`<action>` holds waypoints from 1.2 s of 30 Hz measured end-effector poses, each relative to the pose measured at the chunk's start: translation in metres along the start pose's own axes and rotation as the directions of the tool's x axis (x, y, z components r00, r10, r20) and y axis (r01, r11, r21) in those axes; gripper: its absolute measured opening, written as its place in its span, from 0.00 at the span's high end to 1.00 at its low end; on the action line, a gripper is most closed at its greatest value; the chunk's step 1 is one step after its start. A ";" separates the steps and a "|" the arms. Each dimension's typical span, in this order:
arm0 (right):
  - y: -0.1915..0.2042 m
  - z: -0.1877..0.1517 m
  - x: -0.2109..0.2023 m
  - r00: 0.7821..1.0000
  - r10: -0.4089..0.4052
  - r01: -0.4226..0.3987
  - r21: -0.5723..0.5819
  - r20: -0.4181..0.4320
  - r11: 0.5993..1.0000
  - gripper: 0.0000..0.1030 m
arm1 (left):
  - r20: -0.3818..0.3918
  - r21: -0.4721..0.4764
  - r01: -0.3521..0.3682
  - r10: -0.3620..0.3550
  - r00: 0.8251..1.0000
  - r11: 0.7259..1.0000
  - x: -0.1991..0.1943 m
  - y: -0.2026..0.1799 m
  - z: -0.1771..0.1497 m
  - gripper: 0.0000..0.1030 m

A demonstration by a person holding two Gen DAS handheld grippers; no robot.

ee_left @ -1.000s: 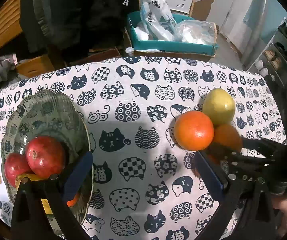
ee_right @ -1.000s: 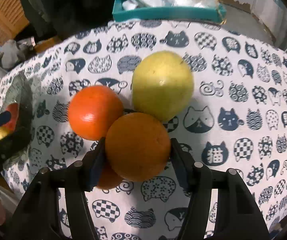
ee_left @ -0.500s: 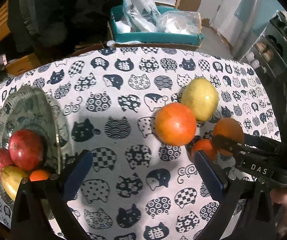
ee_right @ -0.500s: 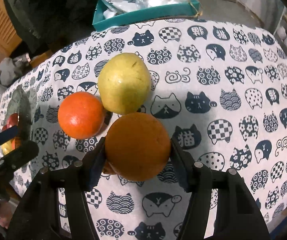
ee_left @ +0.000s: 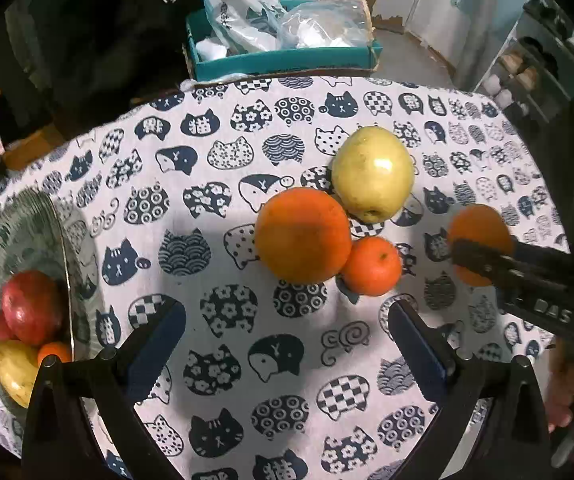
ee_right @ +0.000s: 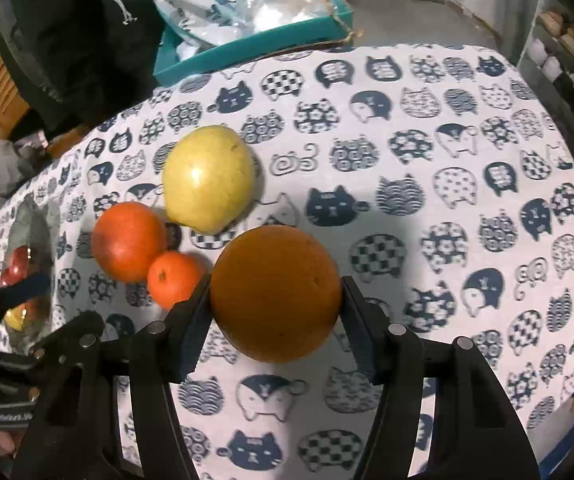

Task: Organize fruits
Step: 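Close the left tool on a large orange beside the pear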

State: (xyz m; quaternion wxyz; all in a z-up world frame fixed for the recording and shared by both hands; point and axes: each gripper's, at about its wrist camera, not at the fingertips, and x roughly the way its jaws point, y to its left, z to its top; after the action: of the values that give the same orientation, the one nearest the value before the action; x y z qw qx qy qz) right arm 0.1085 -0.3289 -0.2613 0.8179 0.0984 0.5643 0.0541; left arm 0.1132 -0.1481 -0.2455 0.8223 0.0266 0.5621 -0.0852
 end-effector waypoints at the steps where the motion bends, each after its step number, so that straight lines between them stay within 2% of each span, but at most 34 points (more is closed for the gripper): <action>1: -0.003 -0.001 -0.002 1.000 -0.006 0.006 0.000 0.003 1.000 0.41 | 0.008 -0.002 -0.014 0.014 1.000 1.000 0.000 0.000 0.001 0.01; 4: -0.008 -0.005 -0.006 1.000 -0.012 0.012 0.004 0.011 1.000 0.41 | 0.026 -0.021 -0.014 0.015 1.000 1.000 0.004 0.005 0.010 0.01; 8: -0.018 -0.006 -0.010 1.000 -0.022 0.022 0.021 0.020 1.000 0.41 | 0.017 -0.045 0.022 -0.022 1.000 0.999 0.015 0.007 0.022 0.01; 18: -0.030 -0.007 -0.004 1.000 -0.021 0.020 0.041 0.012 0.999 0.41 | -0.009 0.004 0.026 -0.026 1.000 1.000 0.039 -0.009 0.031 0.01; 20: -0.031 -0.007 -0.002 1.000 -0.020 0.020 0.043 0.009 0.999 0.41 | -0.014 -0.008 0.043 -0.044 0.999 0.999 0.042 -0.008 0.032 0.06; 22: -0.032 -0.007 0.000 1.000 -0.020 0.020 0.044 0.007 0.999 0.41 | -0.028 -0.021 0.058 -0.058 0.998 0.998 0.046 -0.006 0.033 0.16; 27: -0.033 -0.006 0.003 1.000 -0.021 0.021 0.044 0.002 0.999 0.41 | -0.030 -0.062 0.126 -0.128 0.991 0.990 0.049 0.001 0.034 0.27; 28: -0.033 -0.006 0.003 1.000 -0.021 0.021 0.043 0.001 0.999 0.41 | -0.028 -0.056 0.117 -0.118 0.993 0.992 0.048 0.000 0.034 0.35; 29: -0.033 -0.006 0.004 1.000 -0.022 0.022 0.043 0.001 0.999 0.41 | -0.024 -0.043 0.096 -0.097 0.995 0.994 0.047 -0.001 0.034 0.36; 36: -0.028 -0.001 0.001 0.999 -0.036 0.036 0.025 0.014 0.999 0.41 | -0.021 -0.017 0.081 -0.081 0.996 0.997 0.043 -0.002 0.030 0.37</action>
State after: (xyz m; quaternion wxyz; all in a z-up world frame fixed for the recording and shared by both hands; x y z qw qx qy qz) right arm 0.1069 -0.3557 -0.2689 0.8214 0.0988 0.5608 0.0318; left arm 0.1553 -0.1589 -0.2742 0.8121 -0.0019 0.5723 -0.1138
